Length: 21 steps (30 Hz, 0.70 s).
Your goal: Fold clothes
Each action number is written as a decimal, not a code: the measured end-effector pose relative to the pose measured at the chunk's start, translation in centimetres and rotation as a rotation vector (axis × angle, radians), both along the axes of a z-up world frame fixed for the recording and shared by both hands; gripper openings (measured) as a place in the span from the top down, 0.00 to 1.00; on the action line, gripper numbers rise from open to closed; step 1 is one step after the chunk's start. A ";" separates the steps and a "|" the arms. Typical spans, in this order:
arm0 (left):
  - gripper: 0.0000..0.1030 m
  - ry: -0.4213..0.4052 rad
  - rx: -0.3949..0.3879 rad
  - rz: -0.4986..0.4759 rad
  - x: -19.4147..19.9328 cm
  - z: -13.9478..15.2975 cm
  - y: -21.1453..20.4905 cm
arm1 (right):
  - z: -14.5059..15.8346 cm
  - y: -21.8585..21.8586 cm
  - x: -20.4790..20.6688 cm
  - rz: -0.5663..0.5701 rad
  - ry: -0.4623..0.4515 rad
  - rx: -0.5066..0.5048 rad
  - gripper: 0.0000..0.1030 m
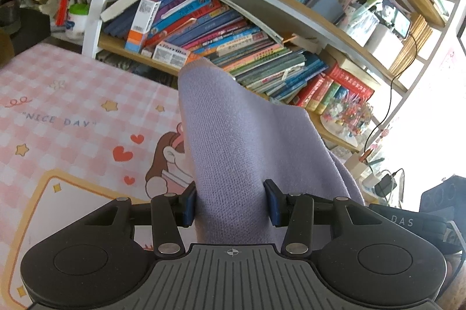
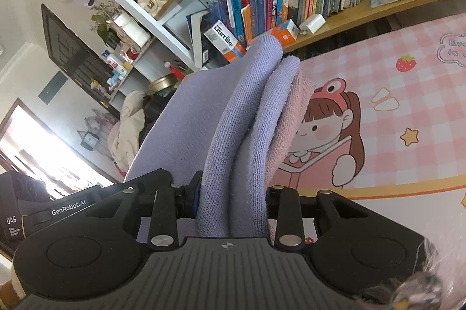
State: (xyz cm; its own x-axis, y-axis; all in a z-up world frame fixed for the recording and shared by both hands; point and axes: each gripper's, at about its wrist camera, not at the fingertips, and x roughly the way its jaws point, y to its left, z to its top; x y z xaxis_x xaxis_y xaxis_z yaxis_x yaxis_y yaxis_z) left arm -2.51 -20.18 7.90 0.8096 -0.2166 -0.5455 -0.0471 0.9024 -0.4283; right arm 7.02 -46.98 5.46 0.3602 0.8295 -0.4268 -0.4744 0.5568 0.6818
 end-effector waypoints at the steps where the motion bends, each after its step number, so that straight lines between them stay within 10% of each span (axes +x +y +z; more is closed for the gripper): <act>1: 0.57 -0.002 -0.003 -0.002 0.1 0.1 0.2 | 0.1 0.1 0.0 -0.003 -0.002 0.000 0.71; 21: 0.57 -0.001 -0.032 -0.134 5.1 -0.3 7.9 | 0.5 7.1 1.2 -0.149 0.002 -0.017 0.71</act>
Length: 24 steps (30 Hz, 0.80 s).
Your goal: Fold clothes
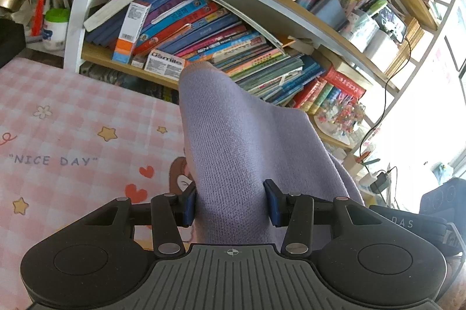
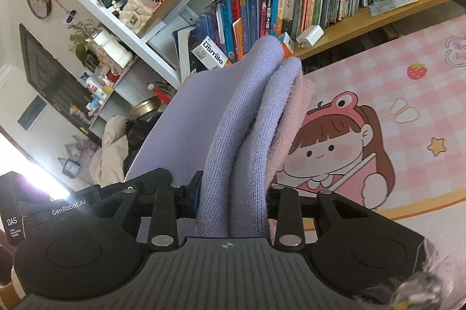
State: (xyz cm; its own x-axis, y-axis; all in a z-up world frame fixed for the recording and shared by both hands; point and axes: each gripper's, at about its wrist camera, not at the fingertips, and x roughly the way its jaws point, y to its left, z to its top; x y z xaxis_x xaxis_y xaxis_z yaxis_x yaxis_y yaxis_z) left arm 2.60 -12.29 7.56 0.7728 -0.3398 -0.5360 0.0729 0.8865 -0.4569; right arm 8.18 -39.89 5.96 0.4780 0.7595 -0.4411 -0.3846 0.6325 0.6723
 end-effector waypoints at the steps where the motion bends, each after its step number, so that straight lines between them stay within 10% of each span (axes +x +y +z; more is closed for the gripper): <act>1: 0.57 0.001 -0.004 -0.003 0.2 -0.1 0.5 | 0.0 0.5 0.1 -0.002 0.000 -0.004 0.71; 24: 0.56 0.014 -0.073 0.008 7.5 -3.0 13.6 | -0.3 14.0 7.3 0.029 -0.031 -0.119 0.71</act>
